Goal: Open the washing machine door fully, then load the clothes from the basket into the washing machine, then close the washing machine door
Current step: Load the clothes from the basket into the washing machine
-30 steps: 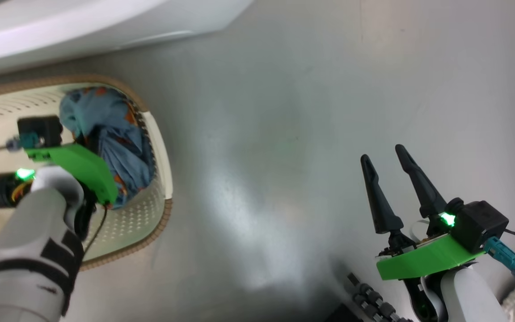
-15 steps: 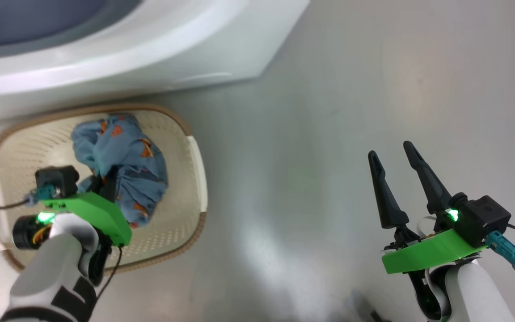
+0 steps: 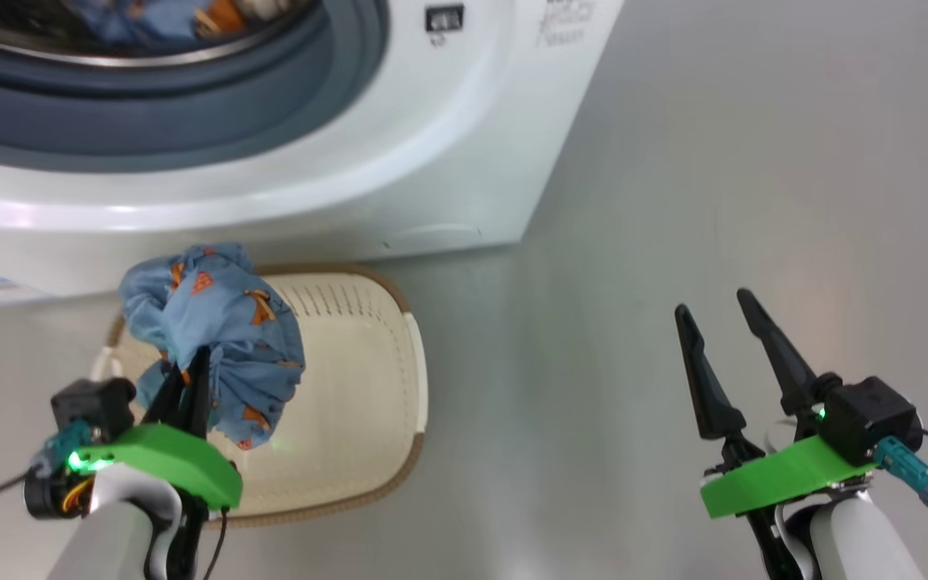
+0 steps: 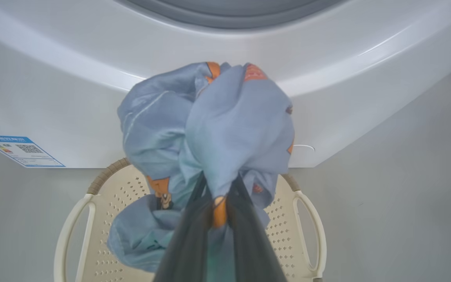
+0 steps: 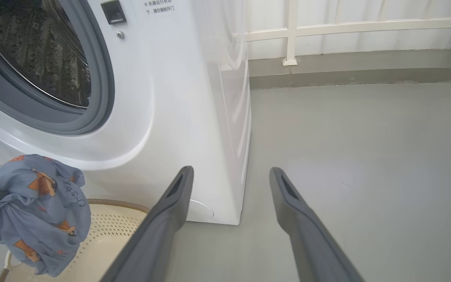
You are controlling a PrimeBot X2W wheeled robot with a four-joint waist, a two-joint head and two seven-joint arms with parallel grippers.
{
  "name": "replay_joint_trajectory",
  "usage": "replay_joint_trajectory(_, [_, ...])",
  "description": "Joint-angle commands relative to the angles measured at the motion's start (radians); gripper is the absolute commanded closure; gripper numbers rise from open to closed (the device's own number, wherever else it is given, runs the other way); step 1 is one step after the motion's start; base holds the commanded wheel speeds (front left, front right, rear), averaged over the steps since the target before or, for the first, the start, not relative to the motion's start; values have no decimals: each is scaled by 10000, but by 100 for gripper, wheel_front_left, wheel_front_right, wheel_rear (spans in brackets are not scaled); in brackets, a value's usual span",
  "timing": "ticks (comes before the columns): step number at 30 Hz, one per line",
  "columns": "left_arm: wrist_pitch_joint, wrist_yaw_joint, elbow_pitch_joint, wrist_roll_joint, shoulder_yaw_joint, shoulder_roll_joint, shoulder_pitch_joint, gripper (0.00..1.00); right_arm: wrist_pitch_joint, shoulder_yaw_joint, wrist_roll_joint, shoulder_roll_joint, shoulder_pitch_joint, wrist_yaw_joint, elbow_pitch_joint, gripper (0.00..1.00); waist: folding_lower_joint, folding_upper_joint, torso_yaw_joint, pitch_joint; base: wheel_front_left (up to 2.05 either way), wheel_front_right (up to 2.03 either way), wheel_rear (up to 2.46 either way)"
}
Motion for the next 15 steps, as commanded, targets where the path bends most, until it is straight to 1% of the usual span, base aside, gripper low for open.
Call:
replay_joint_trajectory(1, [-134,66,-591,248,508,267,404,100,-119,222,40,-40,281,16,-184,0,0,0,545,-1038,0,0,0])
replay_joint_trajectory(9, [-135,267,-2943,1186,1595,19,1699,100,-119,199,120,-184,657,16,-42,0,0,0,774,-2216,0,0,0])
replay_joint_trajectory(15, [-135,342,-4398,1878,2159,-165,2469,100,-119,340,152,-289,845,16,57,0,0,0,821,-3069,0,0,0])
